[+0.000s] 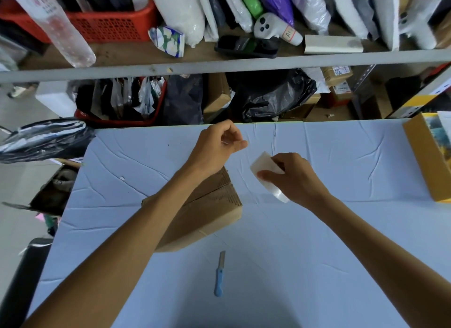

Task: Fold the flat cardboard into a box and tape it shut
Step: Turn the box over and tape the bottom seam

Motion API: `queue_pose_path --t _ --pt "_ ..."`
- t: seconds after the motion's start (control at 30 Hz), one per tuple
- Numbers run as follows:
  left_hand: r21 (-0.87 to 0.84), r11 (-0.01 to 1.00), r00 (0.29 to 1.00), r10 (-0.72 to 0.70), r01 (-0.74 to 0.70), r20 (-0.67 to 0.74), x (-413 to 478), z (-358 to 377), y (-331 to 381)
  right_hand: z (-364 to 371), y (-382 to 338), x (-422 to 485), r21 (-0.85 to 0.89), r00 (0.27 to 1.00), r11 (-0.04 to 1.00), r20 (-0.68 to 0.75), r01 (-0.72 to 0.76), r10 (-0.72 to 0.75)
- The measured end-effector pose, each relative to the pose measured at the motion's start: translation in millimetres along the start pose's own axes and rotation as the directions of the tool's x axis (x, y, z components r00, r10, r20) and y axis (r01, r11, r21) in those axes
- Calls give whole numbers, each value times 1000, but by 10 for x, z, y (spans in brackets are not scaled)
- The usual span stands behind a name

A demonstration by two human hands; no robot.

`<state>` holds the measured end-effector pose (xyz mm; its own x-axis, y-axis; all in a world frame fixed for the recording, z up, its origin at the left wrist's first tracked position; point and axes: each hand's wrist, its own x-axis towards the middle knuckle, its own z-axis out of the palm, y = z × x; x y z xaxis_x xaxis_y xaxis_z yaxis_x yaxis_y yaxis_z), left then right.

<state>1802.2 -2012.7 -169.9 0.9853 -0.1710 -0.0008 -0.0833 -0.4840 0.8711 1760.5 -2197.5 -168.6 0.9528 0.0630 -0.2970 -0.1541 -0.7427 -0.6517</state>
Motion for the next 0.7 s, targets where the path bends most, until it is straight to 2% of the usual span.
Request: queue_pose_path --t 0.1,0.3,0.4,0.47,0.57,0.63,0.7 --pt "-40 999 1000 -20 20 7 -14 -14 -9 -17 -41 -40 -27 1000 1000 6 -10 10" --pt "-48 997 998 -62 61 -10 -30 -76 -29 -184 -99 -184 116 998 993 63 2 -9" --pt "-71 996 998 -58 56 -24 -26 -134 -40 -179 -105 -189 108 1000 994 13 18 -20" --pt "-31 999 998 -13 11 -58 -34 -136 -28 -105 -78 -178 53 998 997 8 -57 57" --pt "1 1000 998 -21 21 -57 -65 -122 -71 40 -7 -242 -16 962 963 27 -271 271" --pt "58 996 998 -63 63 -1 -91 -122 -146 102 31 -309 67 951 949 37 -309 307" --pt "64 994 995 -94 91 35 -89 -143 -199 121 28 -398 164 959 944 34 -285 283"
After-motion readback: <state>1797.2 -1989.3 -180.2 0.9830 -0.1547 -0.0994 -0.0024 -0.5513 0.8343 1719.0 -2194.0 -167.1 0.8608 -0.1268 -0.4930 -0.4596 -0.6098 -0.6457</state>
